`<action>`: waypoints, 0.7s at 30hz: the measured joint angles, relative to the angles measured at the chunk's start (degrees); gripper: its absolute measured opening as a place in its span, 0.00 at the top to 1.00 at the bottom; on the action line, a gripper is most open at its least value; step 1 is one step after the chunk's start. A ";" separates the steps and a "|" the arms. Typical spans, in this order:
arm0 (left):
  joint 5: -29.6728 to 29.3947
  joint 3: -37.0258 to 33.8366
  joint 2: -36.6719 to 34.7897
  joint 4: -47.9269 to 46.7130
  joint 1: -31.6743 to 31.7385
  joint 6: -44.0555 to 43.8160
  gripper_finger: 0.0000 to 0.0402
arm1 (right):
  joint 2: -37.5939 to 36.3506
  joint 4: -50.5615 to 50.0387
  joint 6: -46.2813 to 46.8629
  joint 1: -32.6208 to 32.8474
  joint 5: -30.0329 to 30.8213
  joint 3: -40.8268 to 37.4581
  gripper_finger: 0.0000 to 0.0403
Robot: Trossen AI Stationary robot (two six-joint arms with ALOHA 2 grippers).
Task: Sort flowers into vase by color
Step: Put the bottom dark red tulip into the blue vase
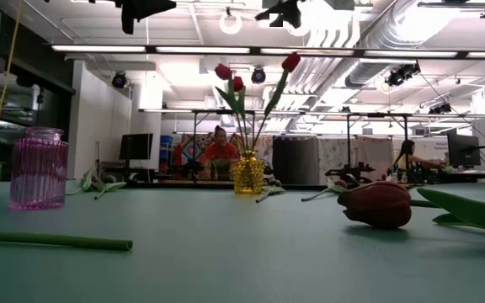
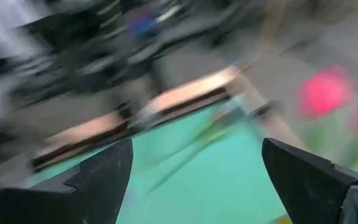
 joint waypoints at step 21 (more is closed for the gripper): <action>0.02 0.00 0.00 -1.01 0.00 -0.01 0.58 | 0.30 -20.50 31.68 47.16 -1.13 -31.26 0.18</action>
